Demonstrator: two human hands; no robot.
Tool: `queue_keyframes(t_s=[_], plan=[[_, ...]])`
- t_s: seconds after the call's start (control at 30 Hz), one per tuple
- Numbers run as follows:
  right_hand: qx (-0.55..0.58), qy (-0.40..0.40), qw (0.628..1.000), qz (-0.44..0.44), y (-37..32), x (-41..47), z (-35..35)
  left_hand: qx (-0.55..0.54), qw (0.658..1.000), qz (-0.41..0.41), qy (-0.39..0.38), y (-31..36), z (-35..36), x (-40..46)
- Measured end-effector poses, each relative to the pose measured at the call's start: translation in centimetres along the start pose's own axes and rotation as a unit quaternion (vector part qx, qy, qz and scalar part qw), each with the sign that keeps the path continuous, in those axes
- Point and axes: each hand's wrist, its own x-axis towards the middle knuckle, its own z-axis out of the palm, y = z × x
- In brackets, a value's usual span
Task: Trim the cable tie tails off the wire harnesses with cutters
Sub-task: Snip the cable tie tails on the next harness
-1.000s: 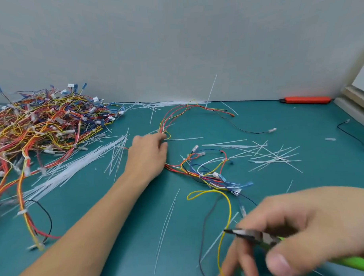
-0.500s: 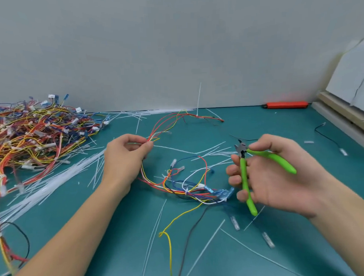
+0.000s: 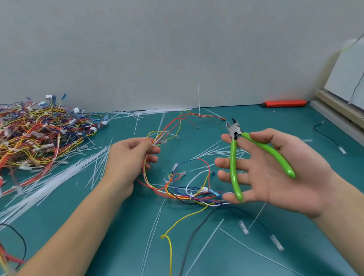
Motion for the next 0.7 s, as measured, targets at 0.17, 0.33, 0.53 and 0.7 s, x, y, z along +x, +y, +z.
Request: queue_keyframes(t_s=[0.17,0.33,0.53,0.7], plan=[[-0.15,0.003,0.989,-0.019,1.1,0.2,0.7,-0.078,0.993,-0.045,-0.076,0.9,-0.1,-0.8],[-0.221,0.012,0.974,-0.042,1.6,0.1,1.2,-0.102,0.985,-0.073,-0.118,1.7,0.2,-1.6],[-0.457,0.107,0.871,-0.141,3.0,0.7,2.4,-0.154,0.96,-0.166,-0.164,2.2,0.5,-2.3],[-0.672,0.183,0.675,-0.245,4.4,1.0,1.6,-0.157,0.953,-0.196,-0.172,2.5,0.7,-2.6]])
